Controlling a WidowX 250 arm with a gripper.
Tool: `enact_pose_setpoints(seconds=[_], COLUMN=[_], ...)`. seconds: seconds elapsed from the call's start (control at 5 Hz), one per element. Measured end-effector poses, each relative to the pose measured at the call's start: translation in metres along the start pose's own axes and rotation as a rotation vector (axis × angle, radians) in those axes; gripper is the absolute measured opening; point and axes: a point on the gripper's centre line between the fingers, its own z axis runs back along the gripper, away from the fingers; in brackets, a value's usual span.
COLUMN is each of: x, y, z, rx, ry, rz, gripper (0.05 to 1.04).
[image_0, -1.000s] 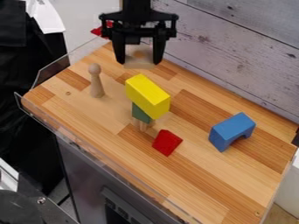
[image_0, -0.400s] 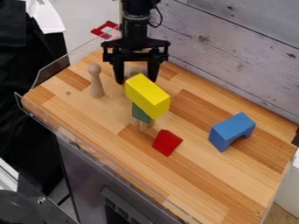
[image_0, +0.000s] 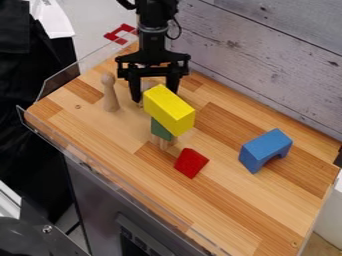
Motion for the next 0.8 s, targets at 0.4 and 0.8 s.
enact_pose_setpoints(seconds=[0.4,0.8], x=[0.0,-0.001], y=[-0.005,-0.002], z=[0.007,0.076], rx=[0.02,-0.003], ry=[0.008,-0.117], rz=[-0.049,-0.069], gripper=[1.01,0.998])
